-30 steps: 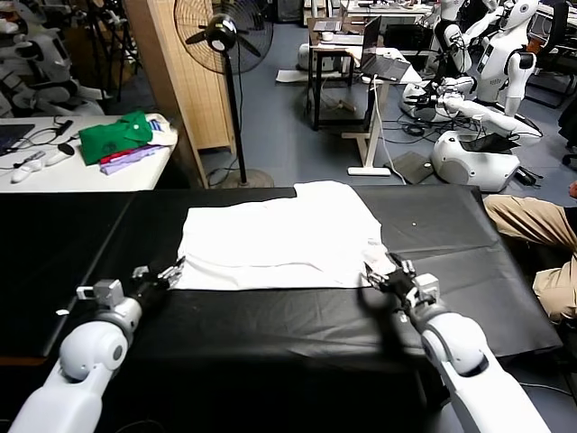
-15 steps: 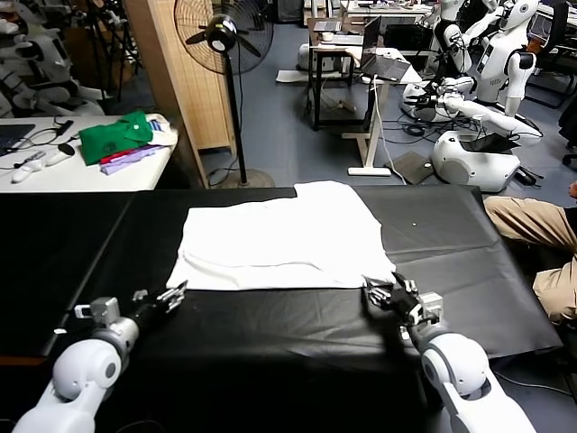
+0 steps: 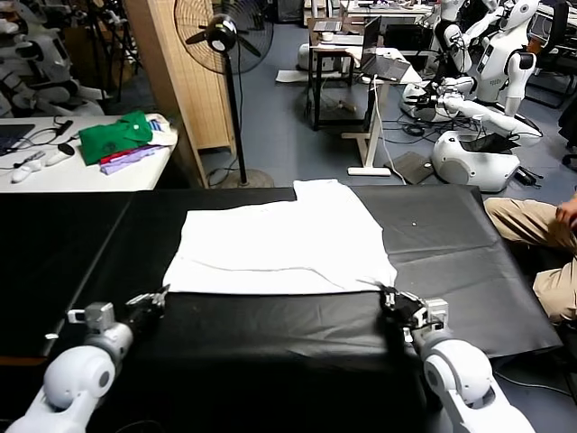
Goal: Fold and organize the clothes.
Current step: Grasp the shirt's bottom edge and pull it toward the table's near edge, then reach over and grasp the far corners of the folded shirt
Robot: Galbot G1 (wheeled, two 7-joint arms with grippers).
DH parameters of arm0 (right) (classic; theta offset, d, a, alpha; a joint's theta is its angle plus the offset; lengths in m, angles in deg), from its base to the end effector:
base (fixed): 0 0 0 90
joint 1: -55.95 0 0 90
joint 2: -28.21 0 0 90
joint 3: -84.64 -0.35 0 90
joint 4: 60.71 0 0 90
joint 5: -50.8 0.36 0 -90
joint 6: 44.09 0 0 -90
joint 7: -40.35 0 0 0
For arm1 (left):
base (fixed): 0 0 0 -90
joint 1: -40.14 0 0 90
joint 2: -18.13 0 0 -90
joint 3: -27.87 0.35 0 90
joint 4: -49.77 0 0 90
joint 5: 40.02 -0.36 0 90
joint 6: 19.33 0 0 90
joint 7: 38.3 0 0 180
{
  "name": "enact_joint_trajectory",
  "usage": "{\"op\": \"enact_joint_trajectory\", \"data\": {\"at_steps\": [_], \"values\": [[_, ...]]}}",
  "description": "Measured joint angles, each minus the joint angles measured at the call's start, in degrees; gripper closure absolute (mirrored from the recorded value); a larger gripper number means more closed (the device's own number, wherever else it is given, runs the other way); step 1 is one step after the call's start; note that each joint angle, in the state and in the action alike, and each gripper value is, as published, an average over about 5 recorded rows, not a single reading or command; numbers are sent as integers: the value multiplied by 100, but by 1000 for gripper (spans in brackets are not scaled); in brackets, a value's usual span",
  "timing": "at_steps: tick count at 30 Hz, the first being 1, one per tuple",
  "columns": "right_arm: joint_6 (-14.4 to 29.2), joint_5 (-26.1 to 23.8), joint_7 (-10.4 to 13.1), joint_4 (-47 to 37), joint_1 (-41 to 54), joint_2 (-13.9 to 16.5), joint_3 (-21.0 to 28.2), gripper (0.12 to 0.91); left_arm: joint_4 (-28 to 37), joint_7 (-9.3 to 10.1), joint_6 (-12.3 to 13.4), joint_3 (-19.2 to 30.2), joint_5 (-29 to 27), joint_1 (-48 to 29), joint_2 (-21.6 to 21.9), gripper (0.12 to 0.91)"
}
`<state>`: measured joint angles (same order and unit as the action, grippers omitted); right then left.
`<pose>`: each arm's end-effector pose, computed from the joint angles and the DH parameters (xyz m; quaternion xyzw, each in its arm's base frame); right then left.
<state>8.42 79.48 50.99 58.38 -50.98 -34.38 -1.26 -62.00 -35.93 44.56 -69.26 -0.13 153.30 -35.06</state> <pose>0.2519 -0.0606 -0.2499 0.0606 -0.9638 0.0312 0.2579 0.2466 0.1629 -0.2670 -0.0494 -0.9695 0.0079 0.2399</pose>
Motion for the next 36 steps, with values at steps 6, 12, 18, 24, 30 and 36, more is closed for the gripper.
{"op": "enact_joint_trajectory", "data": {"at_steps": [6, 12, 18, 24, 30, 36], "values": [[-423, -111, 5, 435, -508, 58, -181, 903, -534, 82, -12, -293, -20, 713, 284, 900], [-471, -232, 69, 756, -934, 31, -276, 903, -870, 182, -25, -478, -128, 1356, 303, 900], [-471, -322, -19, 1010, -1293, -16, -354, 856, -934, 282, -73, -532, -173, 1640, 215, 900], [-471, -311, -131, 1321, -1518, 25, -492, 546, -1098, 390, -176, -631, -137, 1787, 150, 789], [-472, -206, -358, 1499, -1425, 106, -762, 263, -1296, 447, -439, -797, -1, 1753, 182, 438], [-450, -162, -415, 1032, -569, 126, -778, 228, -1368, 314, -514, -981, -24, 1439, 278, 242]]}}
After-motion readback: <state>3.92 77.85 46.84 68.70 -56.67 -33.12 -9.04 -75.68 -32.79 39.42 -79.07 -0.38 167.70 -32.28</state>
